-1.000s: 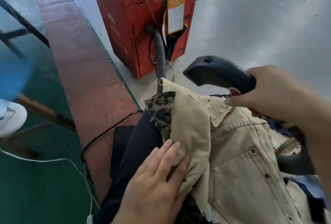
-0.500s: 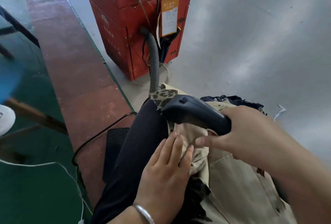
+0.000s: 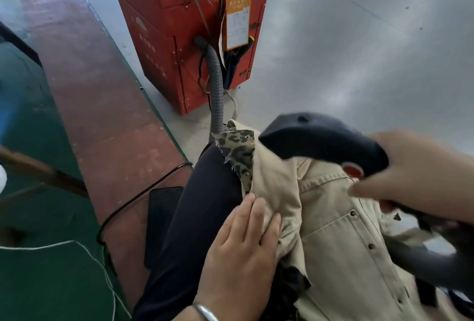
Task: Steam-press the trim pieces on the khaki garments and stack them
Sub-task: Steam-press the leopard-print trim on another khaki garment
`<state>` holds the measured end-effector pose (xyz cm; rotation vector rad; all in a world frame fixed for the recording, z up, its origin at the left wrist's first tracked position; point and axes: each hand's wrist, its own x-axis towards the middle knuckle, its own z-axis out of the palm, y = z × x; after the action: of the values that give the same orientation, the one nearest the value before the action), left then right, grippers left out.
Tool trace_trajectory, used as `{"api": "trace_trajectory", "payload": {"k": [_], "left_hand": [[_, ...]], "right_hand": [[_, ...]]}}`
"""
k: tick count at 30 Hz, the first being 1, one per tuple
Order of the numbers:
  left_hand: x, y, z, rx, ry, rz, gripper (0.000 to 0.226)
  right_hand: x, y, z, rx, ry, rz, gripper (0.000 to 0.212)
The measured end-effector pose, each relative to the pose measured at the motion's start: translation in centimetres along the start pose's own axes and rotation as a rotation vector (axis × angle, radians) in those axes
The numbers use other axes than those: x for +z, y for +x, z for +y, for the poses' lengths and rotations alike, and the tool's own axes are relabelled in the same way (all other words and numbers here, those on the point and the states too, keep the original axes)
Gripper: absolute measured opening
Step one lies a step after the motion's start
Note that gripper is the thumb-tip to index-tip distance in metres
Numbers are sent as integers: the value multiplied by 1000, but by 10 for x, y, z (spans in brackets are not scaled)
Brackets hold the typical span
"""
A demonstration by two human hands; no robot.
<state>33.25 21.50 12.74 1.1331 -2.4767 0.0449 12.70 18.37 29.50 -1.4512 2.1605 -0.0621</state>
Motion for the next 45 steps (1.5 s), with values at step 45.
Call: {"api": "trace_trajectory", "payload": {"k": [45], "left_hand": [[-8,2,-3,3,18,-75,39]], "right_hand": [[8,80,-28,47,7,45,10]]}}
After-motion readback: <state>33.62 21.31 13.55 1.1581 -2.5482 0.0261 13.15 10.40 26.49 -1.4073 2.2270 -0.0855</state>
